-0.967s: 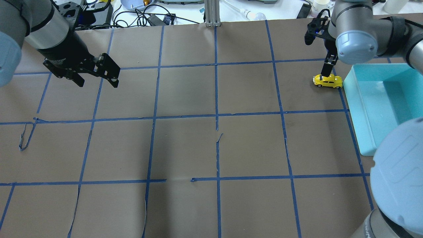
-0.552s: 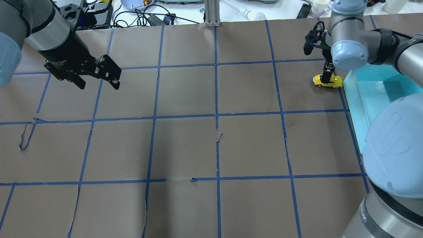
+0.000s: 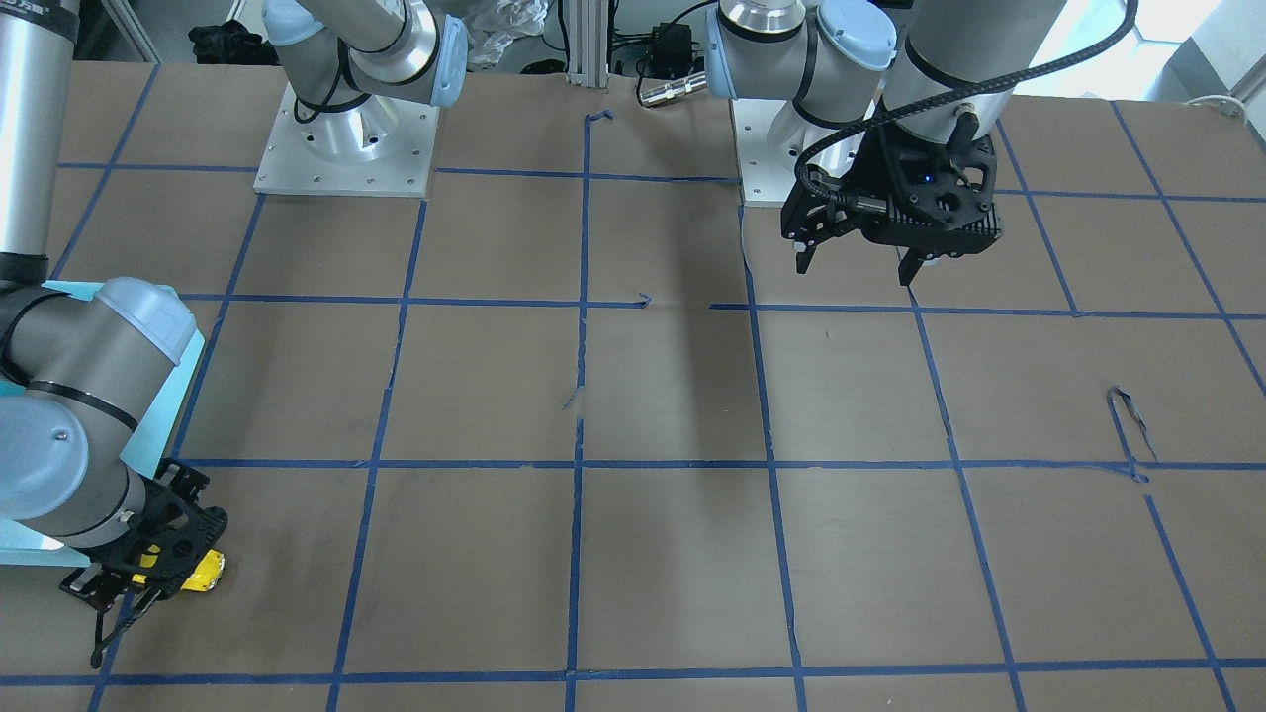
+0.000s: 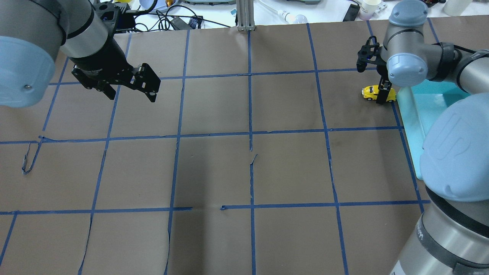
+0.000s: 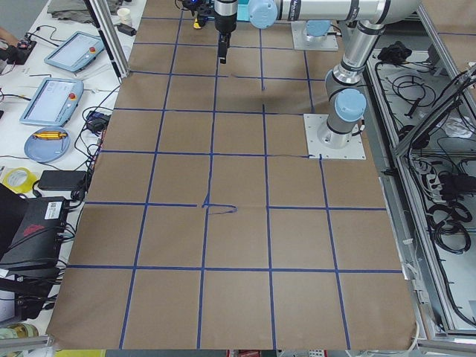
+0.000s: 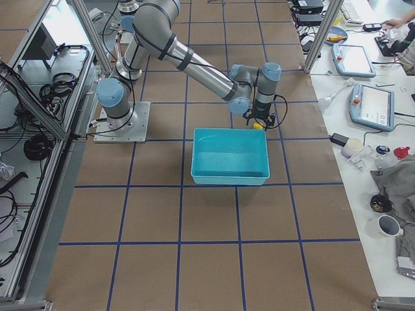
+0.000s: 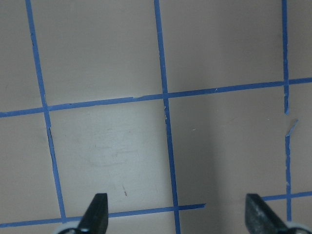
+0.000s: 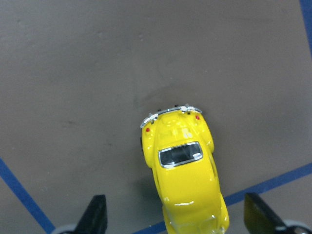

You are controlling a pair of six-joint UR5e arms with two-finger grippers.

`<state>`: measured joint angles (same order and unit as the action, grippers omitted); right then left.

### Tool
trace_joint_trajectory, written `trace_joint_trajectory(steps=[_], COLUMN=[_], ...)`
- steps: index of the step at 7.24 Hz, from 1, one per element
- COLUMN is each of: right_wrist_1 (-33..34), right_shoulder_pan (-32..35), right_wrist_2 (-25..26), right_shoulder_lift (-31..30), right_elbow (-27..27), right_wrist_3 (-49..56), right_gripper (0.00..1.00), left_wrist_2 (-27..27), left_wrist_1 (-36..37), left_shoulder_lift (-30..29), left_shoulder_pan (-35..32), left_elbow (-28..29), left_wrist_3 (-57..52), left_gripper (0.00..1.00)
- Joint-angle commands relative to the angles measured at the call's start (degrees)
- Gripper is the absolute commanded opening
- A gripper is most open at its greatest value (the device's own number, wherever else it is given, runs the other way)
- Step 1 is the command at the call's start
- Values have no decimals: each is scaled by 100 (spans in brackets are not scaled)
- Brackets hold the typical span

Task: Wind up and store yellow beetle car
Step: 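Close the right gripper on the car and lift it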

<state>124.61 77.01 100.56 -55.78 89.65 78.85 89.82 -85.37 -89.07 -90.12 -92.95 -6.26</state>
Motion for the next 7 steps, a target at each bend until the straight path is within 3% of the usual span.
trace_joint_trajectory(steps=[1, 2, 4, 5, 6, 7], right_wrist_1=[29, 29, 29, 29, 20, 11], right_shoulder_pan=[-19, -19, -19, -19, -19, -19], right_wrist_2=[-211, -230, -213, -213, -213, -221], right_shoulder_lift=[67, 76, 111, 102, 85, 32], right_elbow=[0, 18, 18, 9, 9, -17], right_wrist_3=[17, 8, 8, -10, -53, -106], right_gripper=[100, 98, 31, 8, 0, 0], left_wrist_2=[-17, -26, 35, 27, 36, 36], left_wrist_1=[38, 47, 47, 47, 47, 47], left_shoulder_lift=[-5, -5, -5, -5, -5, 4], left_shoulder_pan=[21, 12, 21, 12, 21, 21], left_elbow=[5, 5, -4, -4, -4, -4], left_wrist_3=[-7, -16, -24, -25, -25, -25], left_gripper=[100, 100, 100, 100, 100, 100])
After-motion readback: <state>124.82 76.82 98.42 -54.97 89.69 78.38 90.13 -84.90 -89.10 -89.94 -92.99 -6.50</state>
